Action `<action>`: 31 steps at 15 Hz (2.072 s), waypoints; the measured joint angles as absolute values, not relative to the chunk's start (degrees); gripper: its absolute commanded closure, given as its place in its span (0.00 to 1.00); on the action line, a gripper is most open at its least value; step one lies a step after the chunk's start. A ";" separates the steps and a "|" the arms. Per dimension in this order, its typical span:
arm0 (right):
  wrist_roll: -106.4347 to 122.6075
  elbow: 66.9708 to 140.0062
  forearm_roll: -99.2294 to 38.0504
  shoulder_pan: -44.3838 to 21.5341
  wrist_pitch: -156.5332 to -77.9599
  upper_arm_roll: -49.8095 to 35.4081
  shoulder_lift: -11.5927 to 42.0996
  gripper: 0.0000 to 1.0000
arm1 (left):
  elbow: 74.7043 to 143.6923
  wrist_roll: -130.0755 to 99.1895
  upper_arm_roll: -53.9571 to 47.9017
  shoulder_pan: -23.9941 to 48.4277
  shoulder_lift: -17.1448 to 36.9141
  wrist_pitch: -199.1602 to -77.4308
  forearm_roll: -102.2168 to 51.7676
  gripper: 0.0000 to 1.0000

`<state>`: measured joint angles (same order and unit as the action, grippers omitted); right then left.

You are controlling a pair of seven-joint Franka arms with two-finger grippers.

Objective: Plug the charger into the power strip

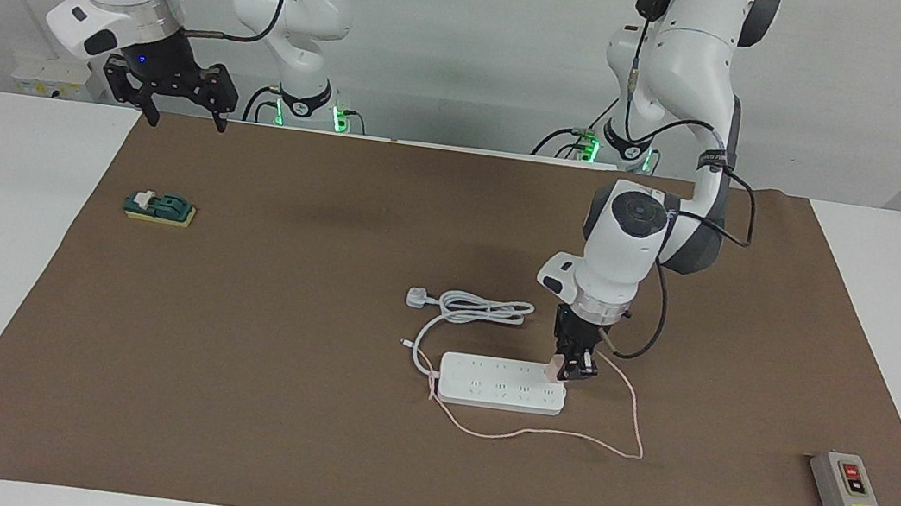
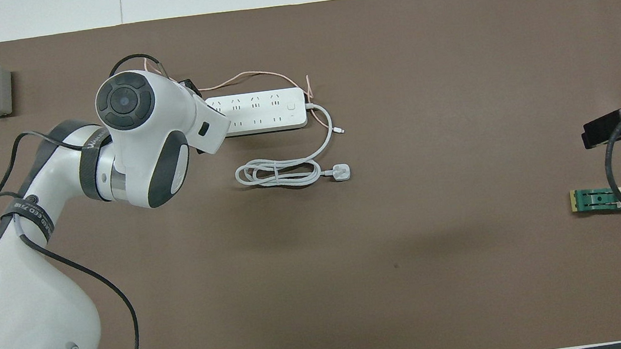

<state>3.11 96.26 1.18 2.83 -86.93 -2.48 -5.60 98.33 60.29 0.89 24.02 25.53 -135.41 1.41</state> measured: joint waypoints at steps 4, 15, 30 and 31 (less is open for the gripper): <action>3.11 96.26 1.18 2.86 -86.93 -2.42 -5.60 0.00 | 98.37 58.59 0.92 24.41 25.49 -135.37 1.45 1.00; 3.11 96.26 1.18 2.93 -86.92 -2.40 -5.61 0.00 | 98.63 58.22 0.95 24.83 25.01 -133.70 1.48 1.00; 3.11 96.26 1.18 3.11 -86.92 -2.41 -5.63 0.00 | 99.37 55.46 0.97 25.04 24.59 -134.21 4.06 1.00; 3.11 96.26 1.18 3.11 -86.92 -2.41 -5.63 0.00 | 99.37 55.46 0.97 25.04 24.67 -134.49 4.63 1.00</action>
